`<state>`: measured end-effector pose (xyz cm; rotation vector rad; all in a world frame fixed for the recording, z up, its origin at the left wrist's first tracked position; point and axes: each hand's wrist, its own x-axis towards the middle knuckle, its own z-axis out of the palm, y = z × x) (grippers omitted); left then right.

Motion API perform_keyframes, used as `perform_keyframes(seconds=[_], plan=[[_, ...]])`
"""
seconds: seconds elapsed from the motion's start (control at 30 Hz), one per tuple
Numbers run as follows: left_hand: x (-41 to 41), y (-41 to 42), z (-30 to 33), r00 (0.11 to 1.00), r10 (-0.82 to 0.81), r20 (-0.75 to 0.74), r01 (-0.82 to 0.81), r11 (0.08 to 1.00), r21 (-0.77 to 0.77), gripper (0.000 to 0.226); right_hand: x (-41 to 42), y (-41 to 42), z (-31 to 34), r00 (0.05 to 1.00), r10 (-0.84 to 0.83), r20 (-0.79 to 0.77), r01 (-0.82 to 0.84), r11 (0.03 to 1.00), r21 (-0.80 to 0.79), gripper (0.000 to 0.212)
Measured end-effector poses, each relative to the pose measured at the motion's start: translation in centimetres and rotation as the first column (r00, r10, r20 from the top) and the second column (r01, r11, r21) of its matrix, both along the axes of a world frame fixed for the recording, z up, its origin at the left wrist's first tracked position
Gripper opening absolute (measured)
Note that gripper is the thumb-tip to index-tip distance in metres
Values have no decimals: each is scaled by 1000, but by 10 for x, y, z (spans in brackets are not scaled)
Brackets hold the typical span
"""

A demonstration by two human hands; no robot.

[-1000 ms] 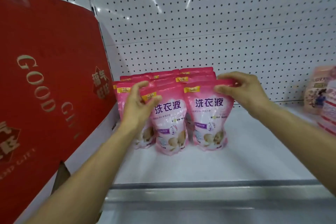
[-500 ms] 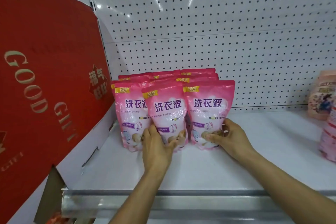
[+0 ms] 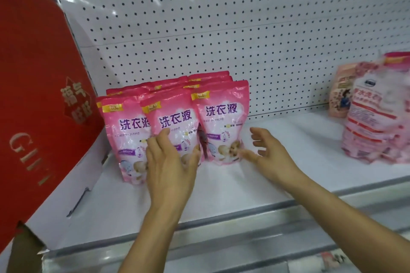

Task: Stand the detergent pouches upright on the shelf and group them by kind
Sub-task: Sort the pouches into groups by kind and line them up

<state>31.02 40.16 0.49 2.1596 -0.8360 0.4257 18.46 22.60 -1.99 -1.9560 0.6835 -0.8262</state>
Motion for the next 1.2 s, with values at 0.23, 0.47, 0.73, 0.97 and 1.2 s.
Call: perform_keyframes(seconds=[0.23, 0.47, 0.73, 0.97, 1.2], plan=[[-80, -79, 11, 797, -575, -185, 563, 818, -120, 61, -94, -19, 16, 963, -144, 226, 197, 952, -233, 30], [-174, -182, -7, 585, -685, -434, 695, 699, -168, 81, -211, -74, 19, 899, -269, 346, 365, 897, -250, 26], [-239, -278, -18, 732, -564, -382, 521, 825, -218, 115, -290, -151, 27, 951, -286, 114, 307, 915, -262, 27], [-207, -283, -21, 630, -589, -506, 429, 807, -406, 47, -272, -177, -5, 960, -159, -232, 132, 983, -131, 62], [-194, -281, -20, 593, -630, -501, 484, 776, -404, 51, -229, -176, -11, 941, -263, -214, 231, 959, -165, 98]])
